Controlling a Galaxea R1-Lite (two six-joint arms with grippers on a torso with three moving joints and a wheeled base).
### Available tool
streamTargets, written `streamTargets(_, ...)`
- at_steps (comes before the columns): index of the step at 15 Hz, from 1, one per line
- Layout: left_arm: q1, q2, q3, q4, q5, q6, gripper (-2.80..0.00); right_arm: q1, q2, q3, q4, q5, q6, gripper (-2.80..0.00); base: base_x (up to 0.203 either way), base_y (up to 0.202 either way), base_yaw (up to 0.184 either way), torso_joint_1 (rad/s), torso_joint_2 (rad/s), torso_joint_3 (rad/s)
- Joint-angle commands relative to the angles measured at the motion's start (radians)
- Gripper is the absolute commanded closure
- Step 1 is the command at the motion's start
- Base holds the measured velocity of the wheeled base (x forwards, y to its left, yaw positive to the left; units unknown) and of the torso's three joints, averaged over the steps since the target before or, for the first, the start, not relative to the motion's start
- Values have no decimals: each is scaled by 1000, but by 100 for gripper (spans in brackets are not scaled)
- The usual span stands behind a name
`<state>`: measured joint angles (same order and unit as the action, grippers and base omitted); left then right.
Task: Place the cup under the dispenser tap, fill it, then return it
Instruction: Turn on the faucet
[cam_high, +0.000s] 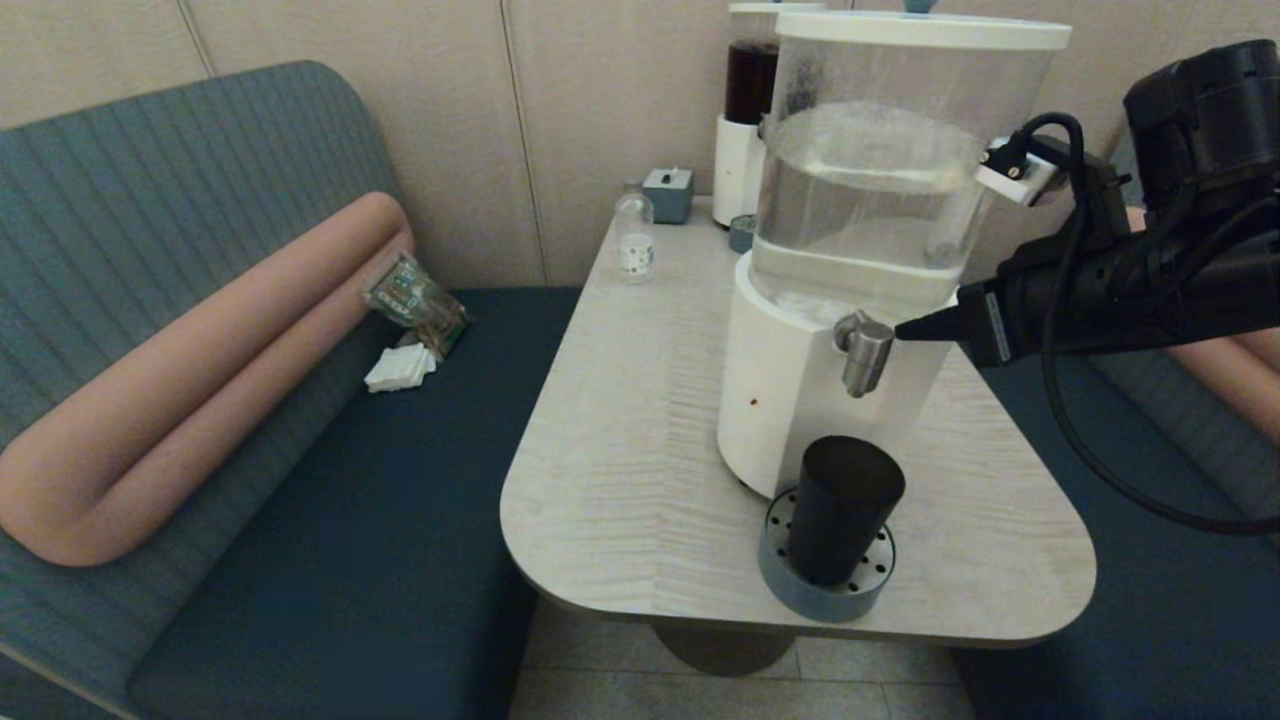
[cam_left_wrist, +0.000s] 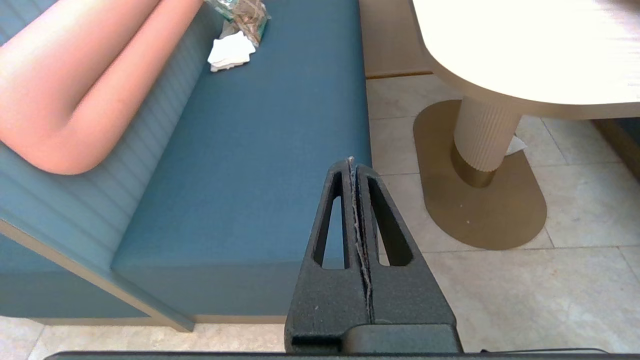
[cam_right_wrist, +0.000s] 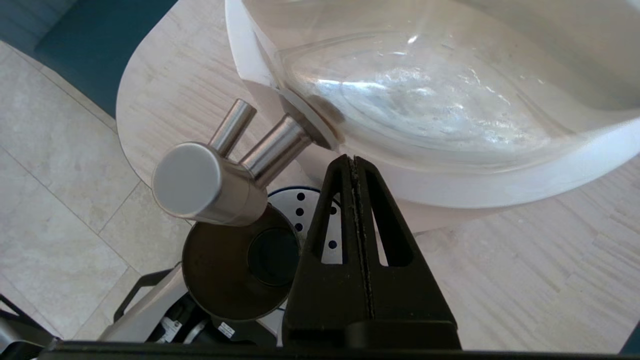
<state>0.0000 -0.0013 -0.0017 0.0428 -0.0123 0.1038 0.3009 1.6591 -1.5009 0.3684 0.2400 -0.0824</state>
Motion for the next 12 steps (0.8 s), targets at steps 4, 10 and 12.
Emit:
streamTargets(4, 0, 1, 0, 0, 0, 0, 0, 44, 2, -24, 4, -1, 3, 0, 0, 0, 0, 0, 0, 0)
streamTargets(10, 0, 1, 0, 0, 0, 0, 0, 70, 14, -46, 4, -7, 0, 0, 0, 0, 0, 0, 0, 0)
streamTargets(12, 0, 1, 0, 0, 0, 0, 0, 80, 21, -49, 3, -7, -1, 0, 0, 0, 0, 0, 0, 0)
